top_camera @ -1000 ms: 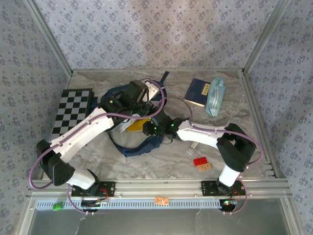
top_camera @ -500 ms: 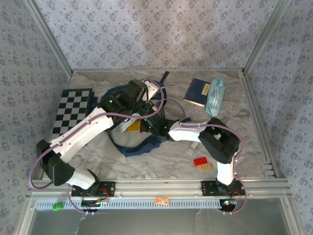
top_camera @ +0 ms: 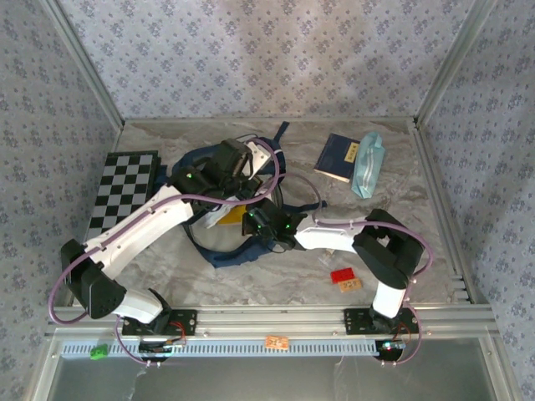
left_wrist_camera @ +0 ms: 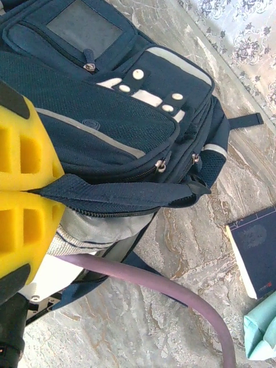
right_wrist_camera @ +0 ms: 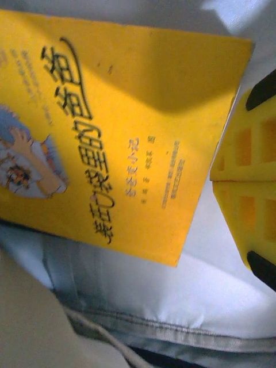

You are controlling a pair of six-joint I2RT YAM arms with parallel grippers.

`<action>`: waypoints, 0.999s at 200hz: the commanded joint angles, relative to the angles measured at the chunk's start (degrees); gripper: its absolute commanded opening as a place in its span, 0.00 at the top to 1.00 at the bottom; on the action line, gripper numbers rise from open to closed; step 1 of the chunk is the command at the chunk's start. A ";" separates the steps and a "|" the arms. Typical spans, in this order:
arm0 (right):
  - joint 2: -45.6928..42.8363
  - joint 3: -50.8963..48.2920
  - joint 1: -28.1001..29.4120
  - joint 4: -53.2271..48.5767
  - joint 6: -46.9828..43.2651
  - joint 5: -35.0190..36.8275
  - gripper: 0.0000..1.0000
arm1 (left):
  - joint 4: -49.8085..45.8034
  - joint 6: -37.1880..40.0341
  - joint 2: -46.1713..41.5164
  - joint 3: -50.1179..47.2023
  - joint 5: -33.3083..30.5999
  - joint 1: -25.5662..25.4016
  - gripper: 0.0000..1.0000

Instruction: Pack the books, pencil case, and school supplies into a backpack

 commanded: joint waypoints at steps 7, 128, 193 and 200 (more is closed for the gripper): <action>2.55 0.09 -0.53 -2.78 2.38 0.93 0.94 | 4.12 -0.36 -3.06 1.43 1.24 0.22 1.00; 0.84 2.43 -1.24 0.86 -1.51 0.80 0.91 | 3.72 -1.43 -4.31 -0.52 2.35 0.24 1.00; -22.12 -10.06 -0.87 -16.78 -0.50 10.27 0.80 | 5.62 -5.95 -4.26 -7.17 5.22 -0.06 1.00; -24.42 -10.56 -1.88 -19.46 -0.99 10.50 0.78 | 6.21 -6.90 -4.29 -8.57 5.91 -0.16 1.00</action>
